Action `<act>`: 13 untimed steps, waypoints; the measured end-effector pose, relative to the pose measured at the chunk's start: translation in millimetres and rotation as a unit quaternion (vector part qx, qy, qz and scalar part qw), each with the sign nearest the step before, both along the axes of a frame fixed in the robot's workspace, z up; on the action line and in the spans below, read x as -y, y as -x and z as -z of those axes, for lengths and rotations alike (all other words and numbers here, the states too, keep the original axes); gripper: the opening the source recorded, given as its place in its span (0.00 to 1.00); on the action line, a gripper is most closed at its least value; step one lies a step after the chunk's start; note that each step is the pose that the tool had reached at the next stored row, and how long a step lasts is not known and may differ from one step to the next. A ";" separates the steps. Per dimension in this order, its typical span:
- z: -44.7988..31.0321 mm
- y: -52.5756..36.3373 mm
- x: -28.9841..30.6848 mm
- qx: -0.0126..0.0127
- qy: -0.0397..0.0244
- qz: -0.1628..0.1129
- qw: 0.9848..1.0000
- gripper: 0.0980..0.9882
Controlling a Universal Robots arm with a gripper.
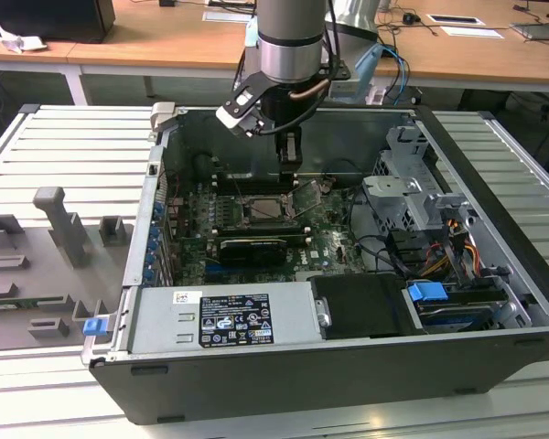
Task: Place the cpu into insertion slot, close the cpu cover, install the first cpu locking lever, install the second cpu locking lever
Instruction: 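Close the cpu cover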
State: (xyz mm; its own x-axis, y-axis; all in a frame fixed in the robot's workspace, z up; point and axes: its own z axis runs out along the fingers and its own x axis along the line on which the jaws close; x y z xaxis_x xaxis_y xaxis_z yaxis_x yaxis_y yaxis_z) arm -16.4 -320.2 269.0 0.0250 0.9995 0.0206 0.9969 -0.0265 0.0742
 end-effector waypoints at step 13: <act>-4.3 -13.4 -1.4 0.000 0.001 0.000 1.000 0.01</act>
State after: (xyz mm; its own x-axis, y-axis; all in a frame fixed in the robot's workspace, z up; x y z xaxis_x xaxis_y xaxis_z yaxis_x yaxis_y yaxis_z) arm -3.0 -318.7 273.3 0.0250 0.9995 0.0194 0.9969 -0.0264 0.0741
